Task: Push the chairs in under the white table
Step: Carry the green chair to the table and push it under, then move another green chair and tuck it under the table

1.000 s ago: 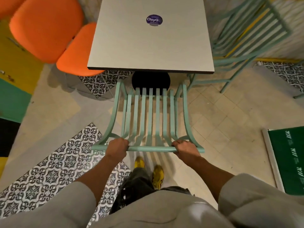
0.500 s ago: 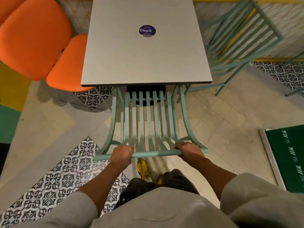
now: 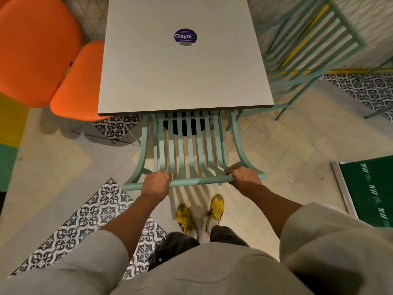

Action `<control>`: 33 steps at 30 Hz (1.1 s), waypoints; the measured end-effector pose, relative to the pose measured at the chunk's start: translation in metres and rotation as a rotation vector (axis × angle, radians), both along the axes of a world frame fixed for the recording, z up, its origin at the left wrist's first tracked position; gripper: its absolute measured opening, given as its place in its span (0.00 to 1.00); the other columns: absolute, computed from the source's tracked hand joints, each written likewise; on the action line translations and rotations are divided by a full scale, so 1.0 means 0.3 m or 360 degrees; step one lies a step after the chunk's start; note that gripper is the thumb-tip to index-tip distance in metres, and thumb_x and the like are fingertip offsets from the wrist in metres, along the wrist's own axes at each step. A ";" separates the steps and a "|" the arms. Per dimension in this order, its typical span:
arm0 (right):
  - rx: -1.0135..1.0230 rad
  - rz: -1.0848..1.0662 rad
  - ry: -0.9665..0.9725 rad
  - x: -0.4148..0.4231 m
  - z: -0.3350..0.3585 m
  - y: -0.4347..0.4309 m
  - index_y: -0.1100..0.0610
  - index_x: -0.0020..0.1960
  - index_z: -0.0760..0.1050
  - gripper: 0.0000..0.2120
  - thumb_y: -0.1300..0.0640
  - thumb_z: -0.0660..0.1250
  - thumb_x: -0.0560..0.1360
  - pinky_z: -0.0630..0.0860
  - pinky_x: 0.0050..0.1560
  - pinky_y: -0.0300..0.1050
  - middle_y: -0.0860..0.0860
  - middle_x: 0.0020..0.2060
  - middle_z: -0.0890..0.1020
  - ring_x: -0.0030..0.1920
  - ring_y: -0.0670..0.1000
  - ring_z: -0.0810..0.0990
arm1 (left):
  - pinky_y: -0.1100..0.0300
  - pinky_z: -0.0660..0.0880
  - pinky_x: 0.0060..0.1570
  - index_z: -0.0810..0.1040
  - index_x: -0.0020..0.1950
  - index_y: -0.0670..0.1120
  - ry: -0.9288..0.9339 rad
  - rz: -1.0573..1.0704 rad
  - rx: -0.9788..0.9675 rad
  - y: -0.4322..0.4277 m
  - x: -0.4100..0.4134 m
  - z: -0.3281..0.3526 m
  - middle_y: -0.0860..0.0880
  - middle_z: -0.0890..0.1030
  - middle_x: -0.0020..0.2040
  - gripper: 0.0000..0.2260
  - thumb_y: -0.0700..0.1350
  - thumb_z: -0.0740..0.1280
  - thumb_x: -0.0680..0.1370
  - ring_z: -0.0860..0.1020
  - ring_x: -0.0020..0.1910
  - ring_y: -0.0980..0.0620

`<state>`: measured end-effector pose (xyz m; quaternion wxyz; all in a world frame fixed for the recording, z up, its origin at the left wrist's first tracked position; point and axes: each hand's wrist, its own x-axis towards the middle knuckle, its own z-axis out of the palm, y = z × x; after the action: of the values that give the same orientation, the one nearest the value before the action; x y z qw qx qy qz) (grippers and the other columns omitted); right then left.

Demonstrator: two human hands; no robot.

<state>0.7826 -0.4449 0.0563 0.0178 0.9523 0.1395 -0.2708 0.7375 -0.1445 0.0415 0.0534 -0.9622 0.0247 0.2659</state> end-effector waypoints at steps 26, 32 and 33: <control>0.0121 -0.0456 -0.0106 -0.030 0.181 -0.576 0.52 0.77 0.73 0.26 0.41 0.64 0.84 0.74 0.66 0.52 0.54 0.69 0.81 0.67 0.58 0.80 | 0.52 0.79 0.51 0.78 0.73 0.56 0.0021 -0.0612 -0.0379 -0.588 0.325 0.254 0.52 0.85 0.64 0.43 0.83 0.60 0.68 0.83 0.62 0.47; 0.0082 -0.0531 -0.0073 -0.061 0.203 -0.938 0.53 0.79 0.71 0.30 0.38 0.64 0.83 0.75 0.67 0.54 0.54 0.72 0.78 0.69 0.59 0.78 | 0.47 0.80 0.61 0.77 0.74 0.55 0.0027 -0.0586 -0.0381 -0.929 0.330 0.291 0.52 0.83 0.67 0.40 0.80 0.62 0.72 0.80 0.67 0.45; 0.0069 -0.0536 -0.0069 -0.066 0.207 -0.997 0.54 0.79 0.70 0.31 0.37 0.64 0.83 0.76 0.67 0.54 0.54 0.73 0.77 0.70 0.59 0.78 | 0.46 0.78 0.64 0.76 0.76 0.55 0.0030 -0.0580 -0.0367 -0.980 0.330 0.291 0.51 0.82 0.69 0.40 0.79 0.63 0.72 0.79 0.69 0.45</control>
<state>0.7628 -0.7441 0.1185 -0.0454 0.9680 -0.0166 -0.2462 0.8366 -0.4385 0.1287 -0.0100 -0.9390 0.2291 0.2562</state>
